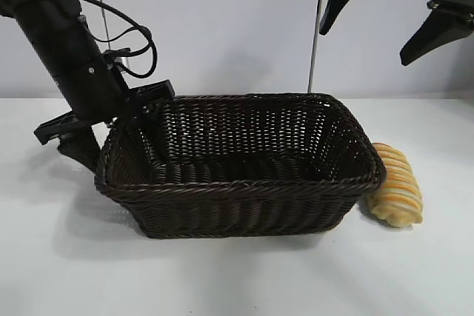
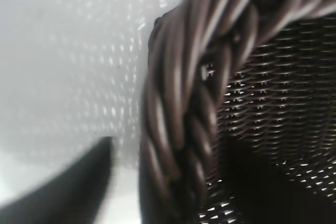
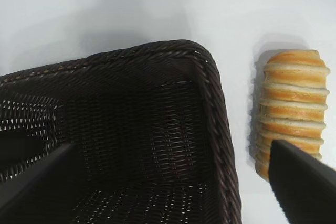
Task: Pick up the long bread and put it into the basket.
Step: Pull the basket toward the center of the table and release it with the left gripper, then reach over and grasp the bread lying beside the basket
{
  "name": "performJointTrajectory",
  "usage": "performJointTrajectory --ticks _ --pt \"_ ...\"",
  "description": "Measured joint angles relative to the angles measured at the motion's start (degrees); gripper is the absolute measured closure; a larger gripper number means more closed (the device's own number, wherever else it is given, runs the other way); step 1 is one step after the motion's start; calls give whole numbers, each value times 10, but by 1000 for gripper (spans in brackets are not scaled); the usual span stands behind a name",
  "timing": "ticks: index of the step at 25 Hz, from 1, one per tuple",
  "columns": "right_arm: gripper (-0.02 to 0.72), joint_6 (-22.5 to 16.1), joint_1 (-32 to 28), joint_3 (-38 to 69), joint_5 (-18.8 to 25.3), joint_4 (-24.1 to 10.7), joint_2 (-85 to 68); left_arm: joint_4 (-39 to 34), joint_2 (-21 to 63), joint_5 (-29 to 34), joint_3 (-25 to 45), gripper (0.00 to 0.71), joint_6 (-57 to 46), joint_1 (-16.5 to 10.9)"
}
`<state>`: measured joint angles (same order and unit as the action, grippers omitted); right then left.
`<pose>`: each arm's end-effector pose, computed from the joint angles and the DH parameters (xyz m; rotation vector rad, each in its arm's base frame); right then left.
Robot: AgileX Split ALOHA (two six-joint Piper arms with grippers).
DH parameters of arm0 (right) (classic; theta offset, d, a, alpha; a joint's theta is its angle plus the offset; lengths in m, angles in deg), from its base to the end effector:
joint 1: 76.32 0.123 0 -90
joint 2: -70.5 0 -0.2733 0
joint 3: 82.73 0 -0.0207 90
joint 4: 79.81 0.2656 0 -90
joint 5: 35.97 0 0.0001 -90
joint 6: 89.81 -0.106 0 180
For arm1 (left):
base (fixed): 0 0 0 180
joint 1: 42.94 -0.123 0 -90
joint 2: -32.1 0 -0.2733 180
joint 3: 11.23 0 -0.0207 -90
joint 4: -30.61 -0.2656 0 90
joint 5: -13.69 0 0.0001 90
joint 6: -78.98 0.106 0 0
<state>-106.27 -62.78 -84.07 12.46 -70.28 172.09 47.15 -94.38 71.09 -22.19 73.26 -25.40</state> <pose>0.3617 0.1006 0.2743 0.1662 2.6221 0.3880 0.3982 -0.1525 0.1451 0.0990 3.0426 -0.4165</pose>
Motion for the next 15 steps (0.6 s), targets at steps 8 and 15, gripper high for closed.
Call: performJointTrajectory --ticks 8,15 --pt "8 1 0 0 0 0 0 -30 88 34 -1 16 -6 0" --pt "8 17 0 0 1 0 0 -32 133 68 -1 16 -14 0"
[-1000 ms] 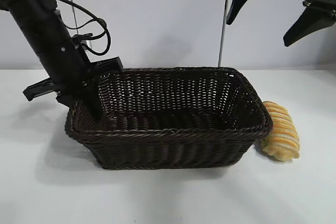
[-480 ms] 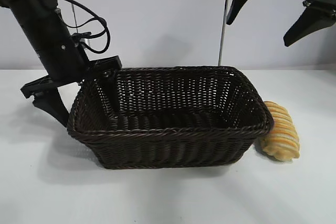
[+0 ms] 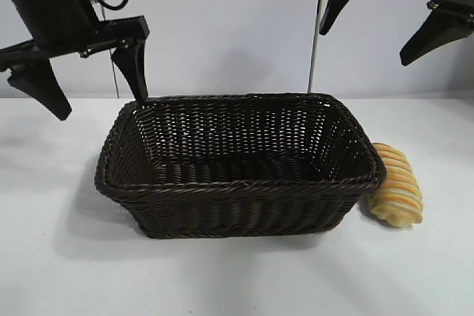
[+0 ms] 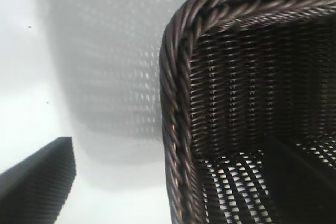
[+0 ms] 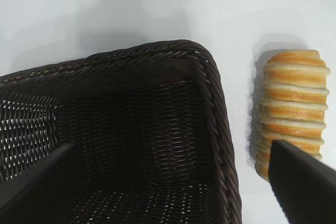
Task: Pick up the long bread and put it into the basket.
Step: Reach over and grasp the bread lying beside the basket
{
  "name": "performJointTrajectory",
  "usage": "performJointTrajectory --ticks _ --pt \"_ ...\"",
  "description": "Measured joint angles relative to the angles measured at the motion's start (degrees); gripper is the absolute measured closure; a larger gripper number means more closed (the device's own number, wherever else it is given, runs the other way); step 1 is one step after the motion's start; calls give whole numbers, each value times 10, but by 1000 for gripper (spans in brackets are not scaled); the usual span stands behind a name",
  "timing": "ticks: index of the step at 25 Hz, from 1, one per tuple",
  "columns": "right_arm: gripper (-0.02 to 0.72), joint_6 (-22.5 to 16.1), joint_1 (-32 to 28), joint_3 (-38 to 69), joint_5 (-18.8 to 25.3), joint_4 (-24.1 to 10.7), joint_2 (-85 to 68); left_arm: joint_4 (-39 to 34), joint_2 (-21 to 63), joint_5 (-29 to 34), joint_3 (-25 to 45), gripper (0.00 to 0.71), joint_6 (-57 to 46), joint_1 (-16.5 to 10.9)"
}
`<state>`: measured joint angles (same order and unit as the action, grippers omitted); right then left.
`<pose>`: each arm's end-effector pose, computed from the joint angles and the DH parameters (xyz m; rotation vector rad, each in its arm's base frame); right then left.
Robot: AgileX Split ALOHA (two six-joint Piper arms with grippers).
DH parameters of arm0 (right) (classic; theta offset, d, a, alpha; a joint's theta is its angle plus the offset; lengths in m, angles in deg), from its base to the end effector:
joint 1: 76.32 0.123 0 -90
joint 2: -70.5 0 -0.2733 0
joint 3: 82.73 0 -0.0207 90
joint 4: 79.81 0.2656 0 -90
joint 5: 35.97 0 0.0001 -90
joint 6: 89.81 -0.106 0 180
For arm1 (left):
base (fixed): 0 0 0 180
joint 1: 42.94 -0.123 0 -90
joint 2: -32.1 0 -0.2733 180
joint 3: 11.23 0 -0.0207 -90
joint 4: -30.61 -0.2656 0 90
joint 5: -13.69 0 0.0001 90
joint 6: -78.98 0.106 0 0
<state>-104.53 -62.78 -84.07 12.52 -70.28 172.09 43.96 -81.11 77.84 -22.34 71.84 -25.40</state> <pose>0.3616 0.1006 0.2743 0.1261 2.6225 0.3773 0.3723 -0.1408 0.2383 0.1536 2.9256 -0.3942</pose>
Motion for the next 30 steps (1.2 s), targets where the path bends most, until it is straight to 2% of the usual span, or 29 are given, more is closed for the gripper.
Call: performJointTrajectory --ticks 6,24,26,30 --pt "8 9 0 0 13 -1 0 -2 6 12 0 16 -7 0" --pt "8 9 0 0 15 -1 0 -2 17 19 0 16 -23 0" --pt "8 9 0 0 19 -10 0 -2 17 19 0 16 -23 0" --pt "8 9 -9 0 40 -56 0 -2 17 19 0 16 -23 0"
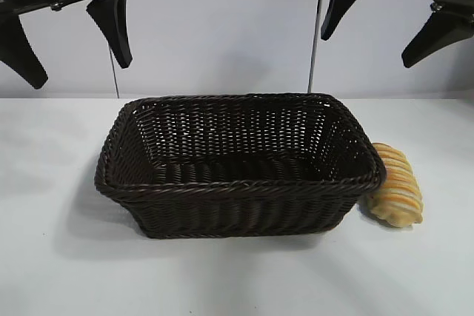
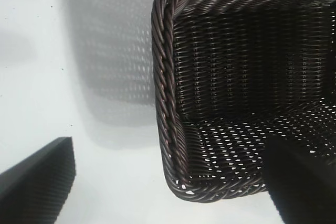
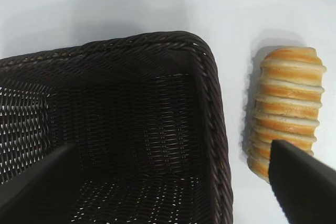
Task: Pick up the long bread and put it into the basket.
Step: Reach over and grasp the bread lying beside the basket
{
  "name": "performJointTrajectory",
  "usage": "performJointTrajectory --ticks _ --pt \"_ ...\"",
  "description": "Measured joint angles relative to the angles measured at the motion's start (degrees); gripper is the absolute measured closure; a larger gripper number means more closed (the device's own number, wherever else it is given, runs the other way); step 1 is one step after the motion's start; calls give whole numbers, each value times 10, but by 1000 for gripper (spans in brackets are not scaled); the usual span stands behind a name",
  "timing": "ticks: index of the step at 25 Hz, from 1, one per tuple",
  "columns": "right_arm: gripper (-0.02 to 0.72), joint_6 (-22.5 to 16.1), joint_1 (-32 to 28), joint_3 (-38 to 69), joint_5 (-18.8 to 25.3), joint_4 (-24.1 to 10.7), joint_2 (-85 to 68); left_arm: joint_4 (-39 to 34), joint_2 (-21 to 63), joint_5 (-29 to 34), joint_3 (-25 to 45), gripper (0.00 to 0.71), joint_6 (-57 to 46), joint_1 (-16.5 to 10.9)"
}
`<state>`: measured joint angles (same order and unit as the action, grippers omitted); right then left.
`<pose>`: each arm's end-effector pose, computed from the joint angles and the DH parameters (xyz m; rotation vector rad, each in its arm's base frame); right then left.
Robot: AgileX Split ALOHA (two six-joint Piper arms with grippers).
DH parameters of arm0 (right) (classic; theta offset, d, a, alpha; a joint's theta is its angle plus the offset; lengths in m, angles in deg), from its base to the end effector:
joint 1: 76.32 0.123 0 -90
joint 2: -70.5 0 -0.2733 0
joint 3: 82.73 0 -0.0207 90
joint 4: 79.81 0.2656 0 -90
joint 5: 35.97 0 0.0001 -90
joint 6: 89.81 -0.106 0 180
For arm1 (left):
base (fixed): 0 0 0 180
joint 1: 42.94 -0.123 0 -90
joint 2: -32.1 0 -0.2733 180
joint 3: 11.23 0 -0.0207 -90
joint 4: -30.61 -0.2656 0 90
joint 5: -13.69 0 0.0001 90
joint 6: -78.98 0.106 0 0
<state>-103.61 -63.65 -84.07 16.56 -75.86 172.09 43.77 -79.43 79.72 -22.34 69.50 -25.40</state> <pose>0.3581 0.0865 0.2697 0.0650 2.6835 0.2336 0.3657 -0.1387 0.2490 0.1058 2.9358 -0.3983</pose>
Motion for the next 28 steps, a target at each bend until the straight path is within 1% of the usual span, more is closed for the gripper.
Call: performJointTrajectory --ticks 3,6,9,12,15,17,19,24,28 --pt "8 0 -33 0 22 -28 0 0 0 0 0 16 0 0" --pt "8 4 -80 0 47 -55 11 0 0 -5 0 16 0 0" --pt "8 15 -112 0 67 -62 35 0 0 -10 0 16 0 0" --pt "8 19 -118 12 62 -61 60 0 0 -15 0 16 0 0" --pt "8 21 -118 39 27 -39 75 0 0 -17 0 16 0 0" --pt "8 21 -118 61 -12 -17 81 0 0 -17 0 16 0 0" --pt "8 21 -118 87 -51 -2 81 0 0 -17 0 16 0 0" --pt "8 21 -118 137 -138 8 81 0 0 -17 0 16 0 0" --pt "8 21 -116 159 -191 25 81 0 0 -17 0 16 -1 0"
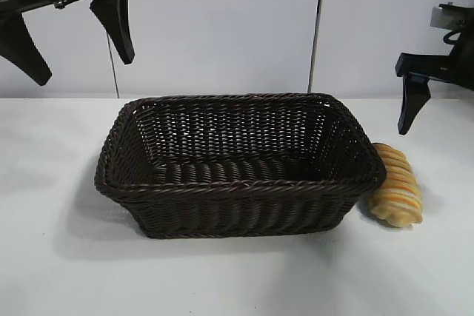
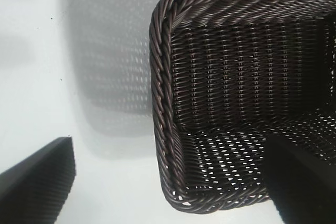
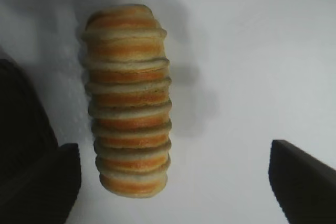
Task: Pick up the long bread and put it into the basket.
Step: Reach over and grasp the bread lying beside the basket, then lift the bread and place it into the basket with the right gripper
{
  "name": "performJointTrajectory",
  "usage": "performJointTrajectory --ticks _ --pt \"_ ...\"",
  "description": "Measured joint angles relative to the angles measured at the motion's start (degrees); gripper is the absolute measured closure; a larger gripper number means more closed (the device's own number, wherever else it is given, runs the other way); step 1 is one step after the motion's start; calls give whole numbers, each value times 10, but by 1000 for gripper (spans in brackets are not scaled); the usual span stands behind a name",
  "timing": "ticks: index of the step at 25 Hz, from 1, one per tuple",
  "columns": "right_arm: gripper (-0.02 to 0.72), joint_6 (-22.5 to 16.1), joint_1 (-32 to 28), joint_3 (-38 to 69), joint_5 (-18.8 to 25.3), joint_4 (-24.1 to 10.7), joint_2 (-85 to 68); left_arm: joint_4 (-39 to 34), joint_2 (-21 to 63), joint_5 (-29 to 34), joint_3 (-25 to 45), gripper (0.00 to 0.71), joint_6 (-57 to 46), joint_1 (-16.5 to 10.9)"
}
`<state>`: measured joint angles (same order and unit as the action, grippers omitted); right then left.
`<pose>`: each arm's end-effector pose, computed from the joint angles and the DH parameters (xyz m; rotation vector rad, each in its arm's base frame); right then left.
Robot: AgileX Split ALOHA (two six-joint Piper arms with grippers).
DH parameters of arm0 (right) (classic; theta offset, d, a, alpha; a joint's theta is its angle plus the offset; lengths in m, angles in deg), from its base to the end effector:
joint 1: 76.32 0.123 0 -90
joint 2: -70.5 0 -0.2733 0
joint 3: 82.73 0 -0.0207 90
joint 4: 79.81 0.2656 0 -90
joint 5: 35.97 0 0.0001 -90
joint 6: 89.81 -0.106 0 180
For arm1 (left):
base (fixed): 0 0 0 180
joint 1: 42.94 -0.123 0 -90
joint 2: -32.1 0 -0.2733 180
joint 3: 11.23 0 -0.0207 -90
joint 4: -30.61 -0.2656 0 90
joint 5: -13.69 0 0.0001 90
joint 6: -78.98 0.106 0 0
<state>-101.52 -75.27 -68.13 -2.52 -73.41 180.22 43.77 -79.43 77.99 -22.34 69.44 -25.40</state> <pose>0.3633 0.0132 0.1498 0.3677 2.7357 0.1698 0.3687 -0.1394 0.2497 0.0981 2.9059 -0.4038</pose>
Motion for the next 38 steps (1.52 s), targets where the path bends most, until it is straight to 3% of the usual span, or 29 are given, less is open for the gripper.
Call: performJointTrajectory --ticks 6,13,15,19,21,26,30,38 --pt "8 -3 37 16 -54 7 16 0 0 0 0 16 0 0" --pt "10 -9 58 16 -65 13 86 0 0 0 0 16 0 0" --pt "80 -9 58 16 -71 15 88 0 0 0 0 16 0 0" --pt "375 -21 58 16 -73 15 90 0 0 0 0 16 0 0" --pt "467 -28 58 16 -72 15 90 0 0 0 0 16 0 0" --pt "523 -32 58 15 -61 15 88 0 0 0 0 16 0 0" --pt "527 -33 58 0 -16 0 75 0 0 0 0 16 0 0" --pt "530 -33 58 -118 121 -28 40 0 0 0 0 16 0 0"
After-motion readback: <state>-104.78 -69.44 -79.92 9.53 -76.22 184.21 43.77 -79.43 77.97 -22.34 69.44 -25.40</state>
